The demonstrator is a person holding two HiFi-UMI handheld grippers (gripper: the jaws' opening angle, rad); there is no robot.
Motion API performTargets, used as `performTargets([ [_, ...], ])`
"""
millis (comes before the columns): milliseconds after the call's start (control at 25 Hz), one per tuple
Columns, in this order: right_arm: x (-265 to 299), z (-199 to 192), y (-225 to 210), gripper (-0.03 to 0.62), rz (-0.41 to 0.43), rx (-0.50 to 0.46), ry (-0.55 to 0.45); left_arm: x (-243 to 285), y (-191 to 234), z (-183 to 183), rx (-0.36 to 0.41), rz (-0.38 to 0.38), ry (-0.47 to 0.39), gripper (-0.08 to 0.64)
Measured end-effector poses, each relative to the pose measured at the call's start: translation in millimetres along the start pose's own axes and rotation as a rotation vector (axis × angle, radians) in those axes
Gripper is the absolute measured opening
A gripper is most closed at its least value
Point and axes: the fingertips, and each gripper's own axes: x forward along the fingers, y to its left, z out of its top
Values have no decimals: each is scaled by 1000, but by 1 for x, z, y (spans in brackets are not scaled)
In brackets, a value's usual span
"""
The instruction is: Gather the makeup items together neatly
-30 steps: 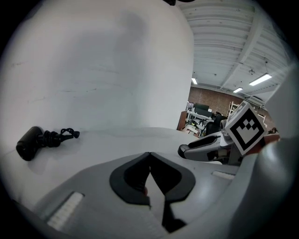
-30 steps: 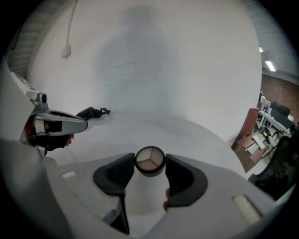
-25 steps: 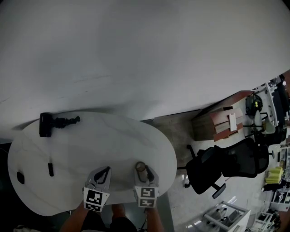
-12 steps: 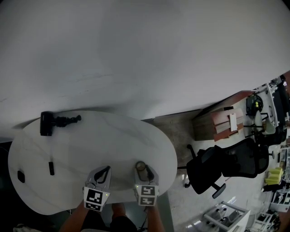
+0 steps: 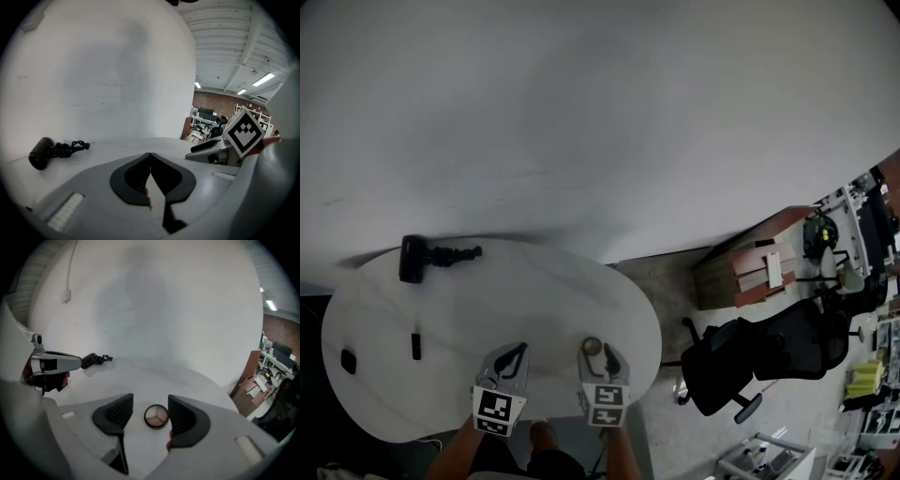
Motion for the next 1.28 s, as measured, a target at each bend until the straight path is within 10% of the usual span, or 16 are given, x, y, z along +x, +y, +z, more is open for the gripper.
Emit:
performTargets([
  [680, -60, 130, 124, 235, 209, -165, -273, -124, 84, 75, -1, 277, -205, 11],
  [1280, -85, 173, 279, 114, 453, -367, -385, -252, 164, 60, -92, 588, -275, 11],
])
